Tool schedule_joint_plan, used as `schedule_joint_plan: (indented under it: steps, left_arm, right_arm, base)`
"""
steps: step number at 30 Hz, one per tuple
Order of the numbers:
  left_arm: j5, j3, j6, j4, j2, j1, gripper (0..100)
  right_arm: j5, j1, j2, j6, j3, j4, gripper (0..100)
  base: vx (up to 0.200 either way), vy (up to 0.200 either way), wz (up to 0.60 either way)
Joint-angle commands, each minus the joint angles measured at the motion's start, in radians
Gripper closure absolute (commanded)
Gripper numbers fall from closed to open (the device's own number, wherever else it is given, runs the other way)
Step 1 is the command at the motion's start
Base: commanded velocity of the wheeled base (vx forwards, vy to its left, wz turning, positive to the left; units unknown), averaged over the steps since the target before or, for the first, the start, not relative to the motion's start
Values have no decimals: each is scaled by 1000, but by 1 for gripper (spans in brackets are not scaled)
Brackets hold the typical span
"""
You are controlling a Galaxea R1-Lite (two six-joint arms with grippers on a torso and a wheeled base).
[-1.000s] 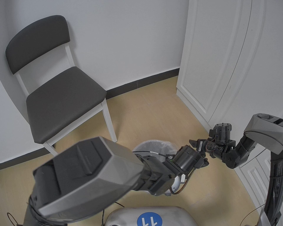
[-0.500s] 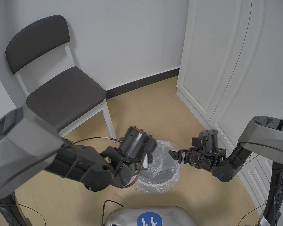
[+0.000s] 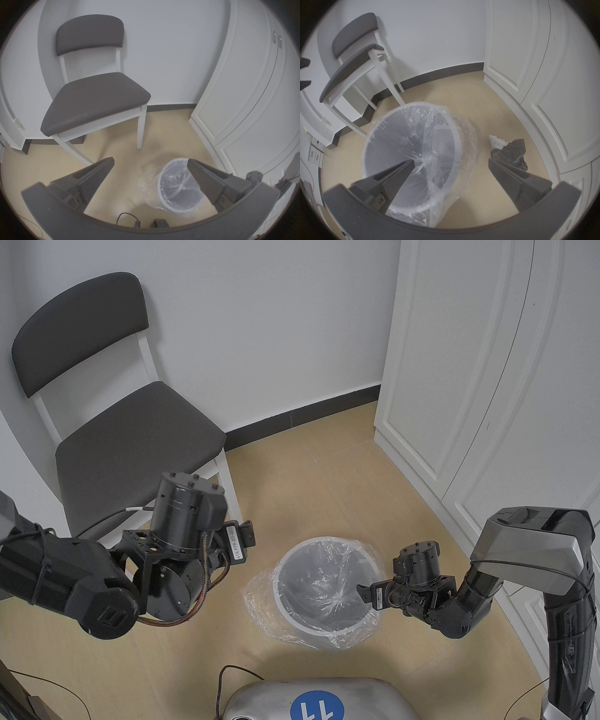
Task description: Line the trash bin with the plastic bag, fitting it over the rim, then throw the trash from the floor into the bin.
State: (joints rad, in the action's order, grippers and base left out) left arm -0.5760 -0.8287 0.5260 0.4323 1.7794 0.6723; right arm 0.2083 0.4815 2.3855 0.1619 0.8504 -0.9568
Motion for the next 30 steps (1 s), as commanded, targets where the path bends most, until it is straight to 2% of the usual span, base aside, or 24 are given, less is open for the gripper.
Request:
schedule_joint_plan:
  steps: [1, 9, 30]
  left_arm:
    - [1, 66, -1, 55, -60, -11, 0]
    - [5, 131, 2, 160, -47, -14, 0]
    - [5, 169, 2, 192, -47, -16, 0]
  right_arm:
    - [5, -29, 63, -1, 33, 1, 0]
    - [8, -107, 46, -32, 42, 0, 0]
    - [-13, -132, 58, -32, 35, 27, 0]
  base:
    - [0, 0, 0]
    - [0, 0, 0]
    - [0, 0, 0]
